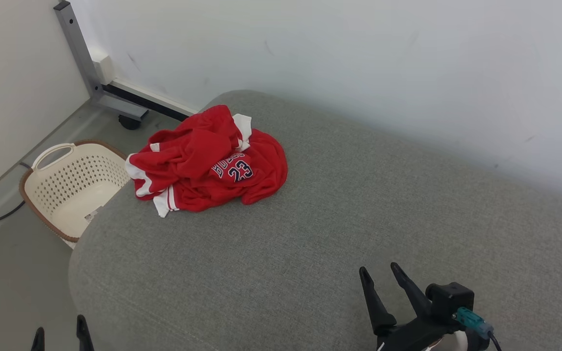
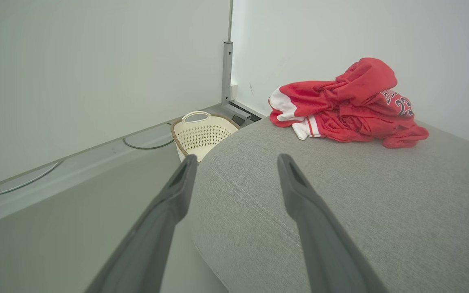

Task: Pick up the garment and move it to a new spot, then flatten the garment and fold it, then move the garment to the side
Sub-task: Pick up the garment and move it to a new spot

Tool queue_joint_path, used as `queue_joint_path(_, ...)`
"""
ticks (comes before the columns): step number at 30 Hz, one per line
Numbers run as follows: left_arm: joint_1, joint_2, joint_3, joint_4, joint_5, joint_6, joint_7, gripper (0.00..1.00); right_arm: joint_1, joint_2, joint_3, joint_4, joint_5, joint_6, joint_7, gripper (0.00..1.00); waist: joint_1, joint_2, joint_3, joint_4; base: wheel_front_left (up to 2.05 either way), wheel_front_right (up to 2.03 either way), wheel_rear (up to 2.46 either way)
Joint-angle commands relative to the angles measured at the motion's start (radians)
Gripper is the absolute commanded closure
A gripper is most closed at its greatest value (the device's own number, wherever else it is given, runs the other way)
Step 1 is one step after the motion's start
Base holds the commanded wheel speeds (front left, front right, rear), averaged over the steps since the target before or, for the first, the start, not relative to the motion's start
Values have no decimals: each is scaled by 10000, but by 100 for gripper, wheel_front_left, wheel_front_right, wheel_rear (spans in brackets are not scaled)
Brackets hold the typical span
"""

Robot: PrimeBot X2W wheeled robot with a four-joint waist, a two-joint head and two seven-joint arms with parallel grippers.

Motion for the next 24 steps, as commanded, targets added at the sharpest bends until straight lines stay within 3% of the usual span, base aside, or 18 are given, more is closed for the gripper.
queue_joint_path(1,182,-27,36,-30,18,59,-61,0,-53,-20,33,25,27,33,-29,0,-1,-2,49,47,0,0,0)
queue_joint_path(9,98,-113,-122,-64,-97,-42,-85,0,-67,-21,172,273,85,33,-156,0,-1,-2,-14,-1,0,0,0)
queue_joint_path(14,-632,-11,-433,204,-365,-650,162,0,104,-23,-29,264,-95,33,-131,0,-1,-2,18,9,0,0,0)
queue_joint_path(17,-1767,270,-917,697,20,-816,752,0,268,-18,-170,170,-280,33,-40,0,-1,-2,96,37,0,0,0)
queue_joint_path(24,-5303,300,-2158,2918,118,-1455,2783,0,869,-18,-503,-626,-637,33,277,0,-1,-2,404,-259,0,0,0)
